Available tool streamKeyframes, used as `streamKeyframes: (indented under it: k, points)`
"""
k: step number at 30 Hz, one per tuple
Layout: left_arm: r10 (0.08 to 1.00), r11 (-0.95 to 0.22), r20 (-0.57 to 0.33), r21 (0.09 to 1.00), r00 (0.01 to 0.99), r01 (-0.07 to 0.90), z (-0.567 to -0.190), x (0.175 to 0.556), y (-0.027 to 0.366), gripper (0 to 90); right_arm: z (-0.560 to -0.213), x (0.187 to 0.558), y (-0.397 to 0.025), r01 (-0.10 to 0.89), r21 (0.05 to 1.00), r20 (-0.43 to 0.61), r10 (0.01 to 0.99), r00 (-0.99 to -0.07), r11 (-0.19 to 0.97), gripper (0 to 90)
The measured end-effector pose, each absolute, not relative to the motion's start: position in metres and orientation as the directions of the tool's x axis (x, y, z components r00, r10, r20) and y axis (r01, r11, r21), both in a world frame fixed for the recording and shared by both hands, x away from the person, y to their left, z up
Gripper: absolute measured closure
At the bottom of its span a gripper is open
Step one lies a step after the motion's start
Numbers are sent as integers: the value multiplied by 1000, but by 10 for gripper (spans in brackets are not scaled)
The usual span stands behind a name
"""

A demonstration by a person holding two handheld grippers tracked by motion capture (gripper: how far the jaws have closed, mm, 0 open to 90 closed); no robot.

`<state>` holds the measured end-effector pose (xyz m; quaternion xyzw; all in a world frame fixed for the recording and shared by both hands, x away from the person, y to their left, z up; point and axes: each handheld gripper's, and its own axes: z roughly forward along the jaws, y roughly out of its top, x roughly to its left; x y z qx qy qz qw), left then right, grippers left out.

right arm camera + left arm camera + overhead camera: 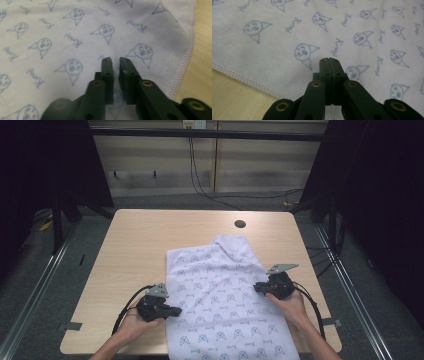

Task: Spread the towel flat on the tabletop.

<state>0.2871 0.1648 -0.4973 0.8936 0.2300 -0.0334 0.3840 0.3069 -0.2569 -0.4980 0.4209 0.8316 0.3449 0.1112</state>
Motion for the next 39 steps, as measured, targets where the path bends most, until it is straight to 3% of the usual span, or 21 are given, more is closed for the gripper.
streamKeyframes:
  k: [7,14,18,22,26,29,32,37,39]
  points:
    - [339,-609,-286,659,896,441,-498,283,167,900,-495,257,-272,645,643,171,744,-646,413,894]
    - [269,-648,-347,625,898,436,-496,243,169,893,-491,203,-271,656,601,230,688,-689,456,894]
    - [218,-643,-376,639,901,422,-497,232,173,820,-490,192,-268,655,592,251,665,-703,469,842]
    - [319,-576,-345,669,883,470,-493,259,176,707,-486,203,-271,654,630,282,661,-695,419,778]
    - [469,-465,-290,722,834,512,-486,303,180,652,-477,225,-275,624,695,271,674,-687,357,757]
    - [582,-374,-235,773,779,513,-478,336,178,522,-476,247,-274,617,719,259,701,-665,320,715]
    - [598,-329,-280,769,751,549,-478,360,172,494,-479,269,-270,617,723,238,726,-645,311,638]
    - [657,-367,-244,723,713,585,-501,376,154,482,-485,296,-255,622,722,226,746,-626,304,557]
    - [647,-397,-228,714,728,576,-505,376,151,553,-488,304,-248,618,715,203,749,-631,327,547]
